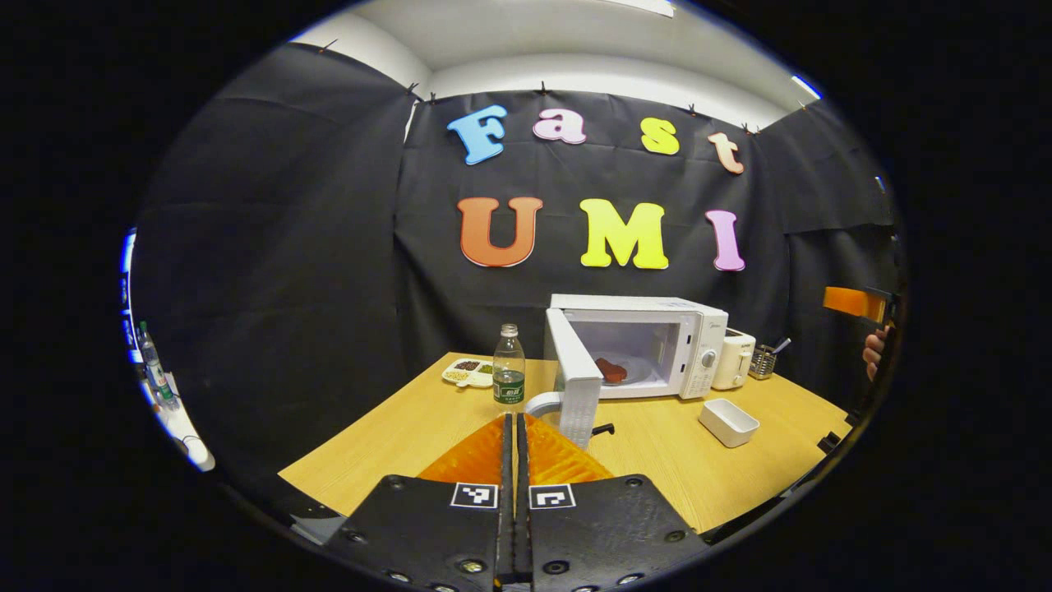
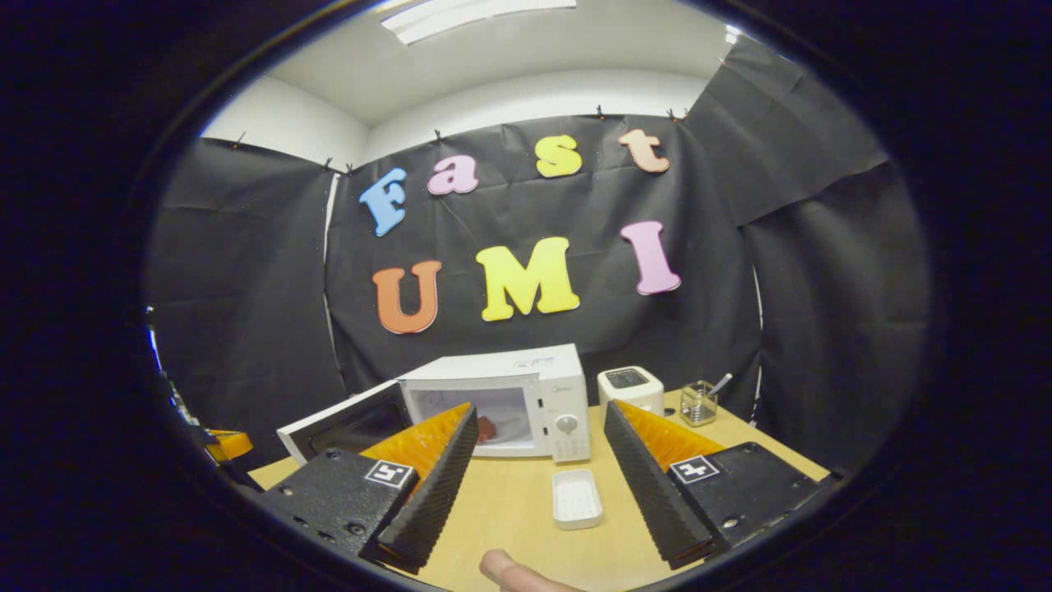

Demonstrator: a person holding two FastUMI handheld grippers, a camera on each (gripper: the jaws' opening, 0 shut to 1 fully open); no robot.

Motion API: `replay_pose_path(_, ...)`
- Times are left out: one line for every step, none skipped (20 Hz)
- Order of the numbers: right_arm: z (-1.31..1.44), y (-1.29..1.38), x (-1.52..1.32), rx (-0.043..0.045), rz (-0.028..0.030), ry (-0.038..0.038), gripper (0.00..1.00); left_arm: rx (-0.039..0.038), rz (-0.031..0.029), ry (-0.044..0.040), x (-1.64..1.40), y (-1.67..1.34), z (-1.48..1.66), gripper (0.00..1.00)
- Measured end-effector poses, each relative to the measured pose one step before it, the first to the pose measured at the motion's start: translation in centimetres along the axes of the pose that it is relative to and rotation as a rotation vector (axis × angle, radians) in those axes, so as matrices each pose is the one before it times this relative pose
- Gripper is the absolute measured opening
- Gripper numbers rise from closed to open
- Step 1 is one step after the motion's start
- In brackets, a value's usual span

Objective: Open the microwave oven with the left hand, put the food in, and close the microwave oven.

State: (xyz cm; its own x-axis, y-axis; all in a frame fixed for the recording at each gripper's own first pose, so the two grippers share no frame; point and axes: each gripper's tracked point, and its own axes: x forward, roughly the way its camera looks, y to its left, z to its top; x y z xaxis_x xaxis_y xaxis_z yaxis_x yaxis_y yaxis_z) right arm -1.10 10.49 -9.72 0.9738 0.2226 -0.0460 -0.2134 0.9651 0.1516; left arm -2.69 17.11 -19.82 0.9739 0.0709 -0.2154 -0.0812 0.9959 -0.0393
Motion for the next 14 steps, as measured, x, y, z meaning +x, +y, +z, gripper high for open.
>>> replay_pose_path(0.425, -0.798, -0.764, 0.00720, -0.00312, -0.00377, 0.98, -0.01278, 0.01083, 0.00011, 0.593, 0.523, -0.338, 0.00)
replay_pose_path(0.351, -0.021, -0.739, 0.00704, 0.01310, -0.00446, 0.98, -0.01760, 0.00584, 0.01082, 0.835, 0.584, -0.428, 0.00)
replay_pose_path(0.468, -0.236, -0.623, 0.00154, 0.00853, -0.01253, 0.98, -0.02428, -0.01068, 0.01086, 0.774, 0.064, -0.532, 0.00)
replay_pose_path(0.283, -0.460, -0.451, -0.00723, 0.00193, -0.01273, 0.98, -0.02439, -0.02173, -0.00749, 0.834, -0.148, -0.186, 0.00)
replay_pose_path(0.043, -0.467, -0.374, -0.00939, -0.00528, -0.00637, 0.98, -0.01513, -0.01566, 0.00661, 1.120, -0.009, -0.413, 0.00)
replay_pose_path(-0.305, -0.223, -0.410, -0.00121, -0.00024, 0.00105, 0.98, 0.02272, 0.00372, -0.00212, 1.157, 0.605, -0.630, 0.00)
replay_pose_path(-0.124, 0.028, -0.338, 0.00319, 0.00986, 0.00055, 0.98, 0.02822, 0.01460, 0.00740, 1.161, 0.723, -0.780, 0.00)
replay_pose_path(-0.168, 0.010, -0.287, 0.00523, 0.01019, 0.00343, 0.98, 0.00497, -0.00378, 0.00528, 0.759, 0.201, -0.654, 0.00)
replay_pose_path(-0.316, -0.179, -0.165, 0.00354, 0.00790, 0.00890, 0.98, -0.01532, -0.01962, -0.00363, 0.584, -0.262, -0.362, 0.00)
replay_pose_path(-0.081, -0.278, -0.093, 0.00297, 0.00254, 0.00143, 0.98, -0.01744, -0.02855, -0.01899, 0.247, -0.410, 0.291, 0.00)
replay_pose_path(-0.080, -0.494, -0.026, 0.00511, -0.00805, 0.00255, 0.98, -0.01056, -0.01567, -0.02206, 0.403, -0.186, 0.195, 0.00)
replay_pose_path(-0.042, -0.688, -0.065, 0.00488, -0.01328, -0.00129, 0.98, -0.00362, -0.00599, -0.01175, 0.381, -0.055, 0.068, 0.00)
replay_pose_path(0.125, -0.516, -0.141, 0.00578, -0.01206, -0.00582, 0.98, -0.00086, -0.00222, -0.00578, 0.504, 0.071, -0.236, 0.00)
replay_pose_path(0.081, -0.368, -0.105, 0.00076, -0.00628, -0.00537, 0.98, -0.00634, -0.00764, 0.01018, -0.011, -0.355, -0.282, 0.00)
